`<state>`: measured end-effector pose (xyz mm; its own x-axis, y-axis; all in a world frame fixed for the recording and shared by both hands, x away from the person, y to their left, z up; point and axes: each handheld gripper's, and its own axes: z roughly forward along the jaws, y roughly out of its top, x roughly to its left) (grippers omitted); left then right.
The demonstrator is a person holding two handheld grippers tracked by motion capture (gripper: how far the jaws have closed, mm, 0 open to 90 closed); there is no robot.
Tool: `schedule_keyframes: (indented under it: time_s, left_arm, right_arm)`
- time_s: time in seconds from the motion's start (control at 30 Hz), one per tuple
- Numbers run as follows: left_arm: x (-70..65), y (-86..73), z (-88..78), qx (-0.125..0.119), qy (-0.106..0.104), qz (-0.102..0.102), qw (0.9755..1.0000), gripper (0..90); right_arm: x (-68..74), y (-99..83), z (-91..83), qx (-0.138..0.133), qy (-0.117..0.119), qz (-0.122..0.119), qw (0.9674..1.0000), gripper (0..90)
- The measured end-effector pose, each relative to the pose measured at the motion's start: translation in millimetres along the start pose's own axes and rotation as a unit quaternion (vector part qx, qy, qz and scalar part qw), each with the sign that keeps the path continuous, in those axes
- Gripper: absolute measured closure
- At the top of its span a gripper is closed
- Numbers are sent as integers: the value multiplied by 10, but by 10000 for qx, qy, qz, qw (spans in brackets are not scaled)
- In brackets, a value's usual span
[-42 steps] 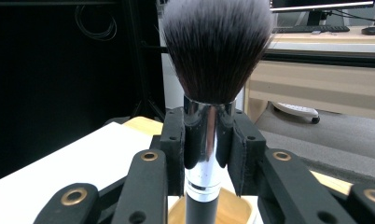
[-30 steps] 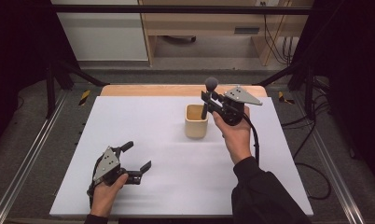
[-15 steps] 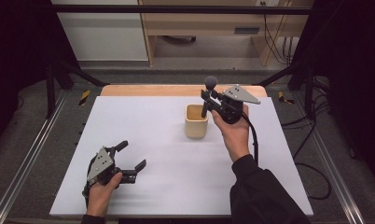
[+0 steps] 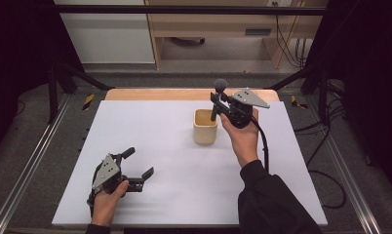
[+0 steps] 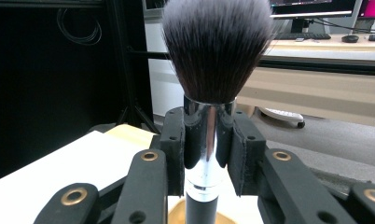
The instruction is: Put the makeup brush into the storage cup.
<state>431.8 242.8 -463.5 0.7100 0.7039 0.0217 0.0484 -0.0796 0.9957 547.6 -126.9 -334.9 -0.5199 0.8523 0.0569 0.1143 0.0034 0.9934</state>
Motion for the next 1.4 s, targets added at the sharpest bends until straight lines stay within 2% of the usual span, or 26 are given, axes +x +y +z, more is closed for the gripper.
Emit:
schedule_keyframes:
  time_s: [0.23, 0.43, 0.87, 1.4]
  left_arm:
    - [-26, 0, 18, 15, -53, 50, 10000, 14]
    - [-18, 7, 2, 32, 1, 98, 9999, 15]
    - [-11, 5, -3, -20, 17, 31, 10000, 14]
    - [-11, 16, -13, -37, 21, 46, 10000, 13]
  right_arm:
    - [-3, -21, 34, -59, -12, -1, 10000, 706]
    - [20, -37, 61, -83, -33, -21, 10000, 706]
    - [5, -80, 132, -83, -66, 14, 9999, 706]
    - [40, -131, 203, -16, -16, -53, 10000, 706]
